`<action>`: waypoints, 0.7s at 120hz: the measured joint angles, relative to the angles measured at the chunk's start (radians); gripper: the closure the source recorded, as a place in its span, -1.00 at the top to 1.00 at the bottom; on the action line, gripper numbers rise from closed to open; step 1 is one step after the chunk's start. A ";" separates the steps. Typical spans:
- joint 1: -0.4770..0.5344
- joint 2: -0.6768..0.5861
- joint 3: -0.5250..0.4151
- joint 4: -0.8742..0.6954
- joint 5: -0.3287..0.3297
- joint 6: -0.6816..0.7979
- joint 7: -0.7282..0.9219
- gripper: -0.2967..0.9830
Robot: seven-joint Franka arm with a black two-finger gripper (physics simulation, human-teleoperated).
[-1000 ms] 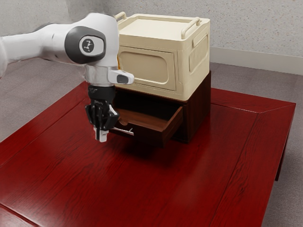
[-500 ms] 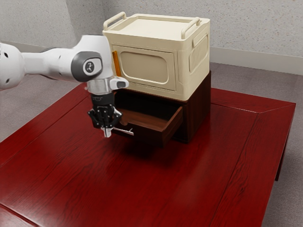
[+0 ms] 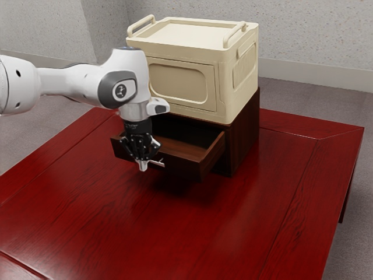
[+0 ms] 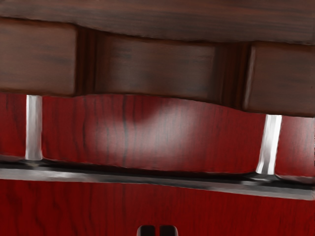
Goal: Push the drawer handle with one arm to close the drawer
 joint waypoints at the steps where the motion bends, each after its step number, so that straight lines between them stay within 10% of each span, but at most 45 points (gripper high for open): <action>1: -0.001 0.002 0.000 0.002 0.001 0.001 0.000 -0.69; 84: -0.032 0.125 -0.002 0.156 0.067 0.033 0.023 -0.69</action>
